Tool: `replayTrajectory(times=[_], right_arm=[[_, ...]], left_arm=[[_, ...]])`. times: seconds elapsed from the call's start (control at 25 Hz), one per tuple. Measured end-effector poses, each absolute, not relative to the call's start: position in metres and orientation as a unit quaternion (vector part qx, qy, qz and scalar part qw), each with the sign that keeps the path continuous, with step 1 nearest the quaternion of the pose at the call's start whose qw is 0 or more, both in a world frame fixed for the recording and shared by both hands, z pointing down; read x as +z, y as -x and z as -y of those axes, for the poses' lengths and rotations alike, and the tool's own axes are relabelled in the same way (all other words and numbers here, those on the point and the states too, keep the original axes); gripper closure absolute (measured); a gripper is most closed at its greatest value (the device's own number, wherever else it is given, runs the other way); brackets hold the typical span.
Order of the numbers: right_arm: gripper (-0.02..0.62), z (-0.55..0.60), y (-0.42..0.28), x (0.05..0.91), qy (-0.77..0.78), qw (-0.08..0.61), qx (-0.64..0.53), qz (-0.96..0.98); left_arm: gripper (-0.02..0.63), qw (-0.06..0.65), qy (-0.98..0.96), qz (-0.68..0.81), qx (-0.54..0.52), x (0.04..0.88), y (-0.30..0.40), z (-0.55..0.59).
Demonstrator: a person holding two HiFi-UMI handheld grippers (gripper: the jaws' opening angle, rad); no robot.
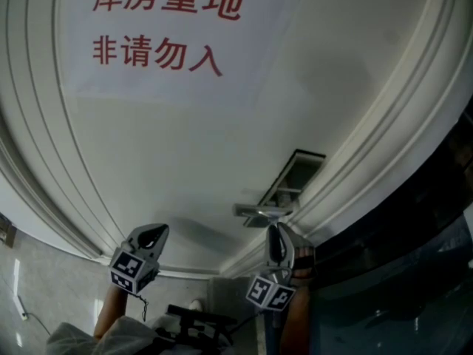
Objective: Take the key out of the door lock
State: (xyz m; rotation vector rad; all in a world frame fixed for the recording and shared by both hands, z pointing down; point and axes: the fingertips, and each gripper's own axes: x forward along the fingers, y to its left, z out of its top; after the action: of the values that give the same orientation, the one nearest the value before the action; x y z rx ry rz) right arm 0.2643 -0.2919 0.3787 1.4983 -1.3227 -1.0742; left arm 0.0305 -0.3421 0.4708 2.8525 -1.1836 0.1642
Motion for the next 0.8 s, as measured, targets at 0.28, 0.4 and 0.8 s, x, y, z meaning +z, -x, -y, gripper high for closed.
replayTrajectory(times=[0.28,0.4,0.8], right_arm=[[0.462,0.297,-0.267,0.385,-0.595,0.433,-0.426,0.525],[0.462,0.301,-0.266,0.383,-0.594,0.433,-0.43,0.524],[0.462,0.309,-0.269,0.384,-0.585,0.443,-0.433,0.523]], left_arm=[[0.601,0.029,-0.922,0.382,0.051,0.472,-0.033,0.342],[0.601,0.029,-0.922,0.384,0.05,0.472,-0.033,0.343],[0.601,0.033,-0.919,0.39,0.052,0.473,-0.032,0.346]])
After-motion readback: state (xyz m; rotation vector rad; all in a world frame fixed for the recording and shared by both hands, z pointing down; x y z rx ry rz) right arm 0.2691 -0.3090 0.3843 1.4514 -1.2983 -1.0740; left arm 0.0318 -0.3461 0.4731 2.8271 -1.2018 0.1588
